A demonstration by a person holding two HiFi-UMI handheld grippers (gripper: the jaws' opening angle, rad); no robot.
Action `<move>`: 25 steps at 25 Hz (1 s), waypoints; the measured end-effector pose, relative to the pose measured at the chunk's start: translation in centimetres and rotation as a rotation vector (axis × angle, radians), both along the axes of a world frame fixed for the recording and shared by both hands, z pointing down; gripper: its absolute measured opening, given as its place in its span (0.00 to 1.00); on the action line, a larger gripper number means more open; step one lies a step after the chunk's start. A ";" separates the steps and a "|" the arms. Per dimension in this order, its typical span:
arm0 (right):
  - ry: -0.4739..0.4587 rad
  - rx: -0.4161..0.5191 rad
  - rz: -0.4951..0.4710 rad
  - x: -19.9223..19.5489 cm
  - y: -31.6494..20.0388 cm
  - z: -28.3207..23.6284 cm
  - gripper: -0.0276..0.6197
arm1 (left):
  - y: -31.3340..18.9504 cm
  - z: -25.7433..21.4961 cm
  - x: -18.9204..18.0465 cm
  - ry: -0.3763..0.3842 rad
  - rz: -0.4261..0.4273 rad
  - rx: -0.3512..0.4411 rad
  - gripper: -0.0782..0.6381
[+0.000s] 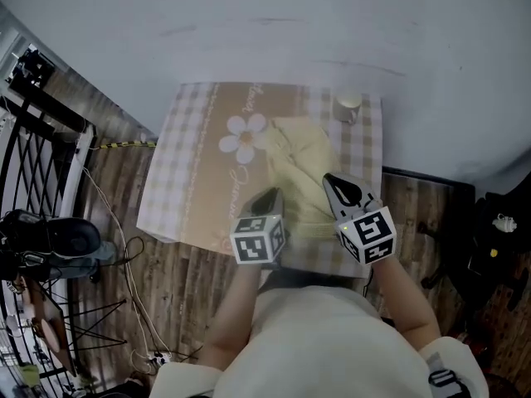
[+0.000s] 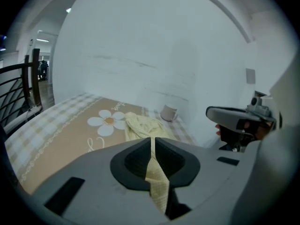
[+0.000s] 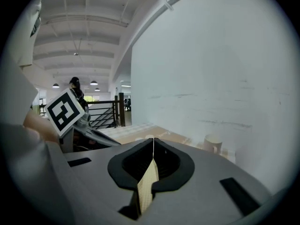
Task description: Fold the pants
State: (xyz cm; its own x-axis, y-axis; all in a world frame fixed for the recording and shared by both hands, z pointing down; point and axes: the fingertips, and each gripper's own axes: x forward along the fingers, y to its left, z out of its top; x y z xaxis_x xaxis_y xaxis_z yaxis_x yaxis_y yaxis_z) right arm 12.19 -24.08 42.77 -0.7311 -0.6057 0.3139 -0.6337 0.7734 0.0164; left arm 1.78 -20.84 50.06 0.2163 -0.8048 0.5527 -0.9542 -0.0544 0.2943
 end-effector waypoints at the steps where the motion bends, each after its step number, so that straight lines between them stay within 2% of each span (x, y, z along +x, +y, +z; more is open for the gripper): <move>1: 0.012 0.008 -0.009 -1.1 -0.6 0.1 0.05 | -0.4 -0.1 -1.1 -0.001 -0.011 0.002 0.15; 7: 0.115 0.033 -0.086 -7.7 -3.3 1.7 0.05 | -2.1 0.0 -6.5 -0.015 -0.059 0.015 0.15; 12: 0.209 0.031 -0.135 -12.0 -4.8 4.5 0.05 | -3.3 0.4 -9.5 -0.002 -0.075 0.021 0.15; 14: 0.250 0.020 -0.153 -13.4 -5.1 6.1 0.16 | -3.7 0.7 -10.4 0.005 -0.081 0.019 0.15; 15: 0.272 0.009 -0.165 -14.0 -5.2 7.0 0.18 | -3.9 0.9 -10.9 0.012 -0.085 0.016 0.15; 18: 0.343 -0.016 -0.185 -15.4 -5.5 9.9 0.20 | -4.5 1.6 -11.8 0.033 -0.095 0.005 0.15; 22: 0.449 -0.001 -0.166 -15.7 -6.4 12.7 0.19 | -5.4 2.4 -12.4 0.045 -0.085 -0.010 0.15; 25: 0.486 -0.002 -0.153 -15.5 -6.9 13.6 0.15 | -6.0 2.8 -12.4 0.058 -0.073 -0.018 0.15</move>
State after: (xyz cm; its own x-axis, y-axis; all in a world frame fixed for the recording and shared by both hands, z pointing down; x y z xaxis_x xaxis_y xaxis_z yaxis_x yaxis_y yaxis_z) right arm -3.34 -31.02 56.39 -0.5806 -0.5026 0.6406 -0.4328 0.8569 0.2800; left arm -10.66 -26.87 52.88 0.1897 -0.8099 0.5551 -0.9366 0.0205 0.3499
